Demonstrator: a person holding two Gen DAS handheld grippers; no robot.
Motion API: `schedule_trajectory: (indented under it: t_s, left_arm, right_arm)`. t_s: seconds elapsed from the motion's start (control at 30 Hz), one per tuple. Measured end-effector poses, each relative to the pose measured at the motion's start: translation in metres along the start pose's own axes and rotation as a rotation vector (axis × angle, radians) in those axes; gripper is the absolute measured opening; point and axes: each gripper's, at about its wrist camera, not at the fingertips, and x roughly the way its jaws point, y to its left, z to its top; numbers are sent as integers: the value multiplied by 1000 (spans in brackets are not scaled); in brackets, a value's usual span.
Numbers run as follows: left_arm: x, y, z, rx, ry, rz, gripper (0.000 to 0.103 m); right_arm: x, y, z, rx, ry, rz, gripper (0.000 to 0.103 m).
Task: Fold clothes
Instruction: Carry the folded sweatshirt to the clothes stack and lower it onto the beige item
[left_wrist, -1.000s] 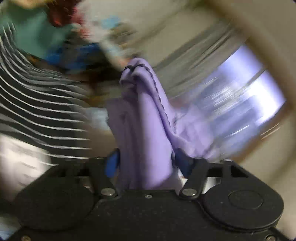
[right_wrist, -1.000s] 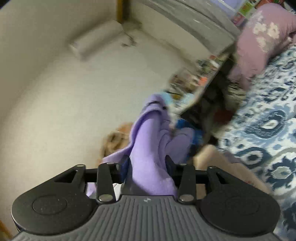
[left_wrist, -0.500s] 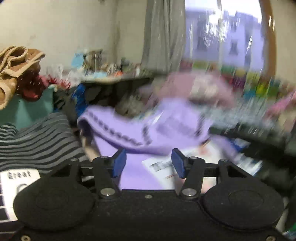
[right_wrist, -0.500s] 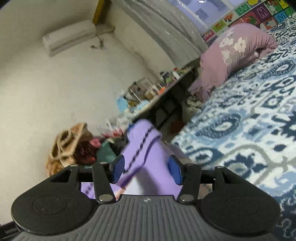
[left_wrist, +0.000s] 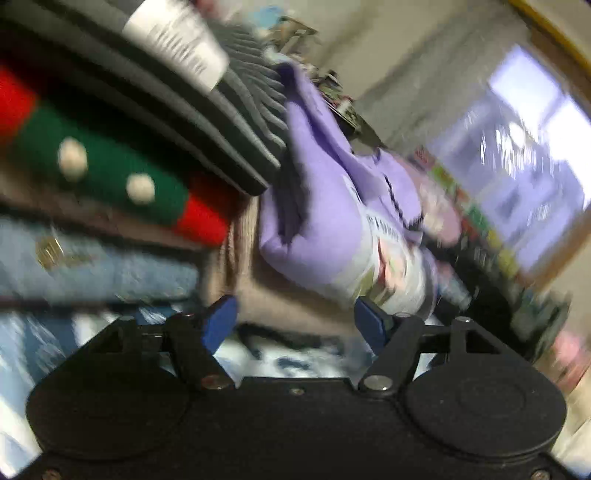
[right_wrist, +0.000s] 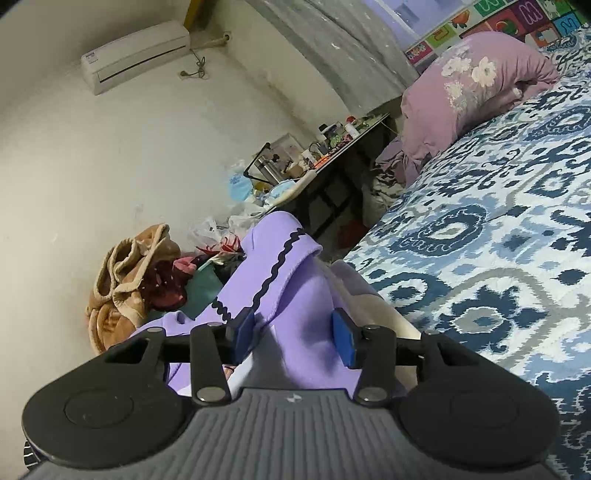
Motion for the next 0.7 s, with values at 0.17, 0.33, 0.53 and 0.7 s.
schedule_trajectory:
  t_s: [0.17,0.33,0.53,0.7]
  left_arm:
    - [8,-1,12,-91,-46,7,79]
    - [8,-1,16,-112,-67,50,77]
    - [21,8,13,-199,-63,62,77]
    - [38,0,27,-281,-129,100,78]
  right_arm:
    - [-10,-2,3,5,-31,-8,66]
    - [-41,-30,-14,187,-116,-56,86]
    - [-13,-38,-29,275,-8,55,64]
    - [16,-26,-14,242,29,61,63]
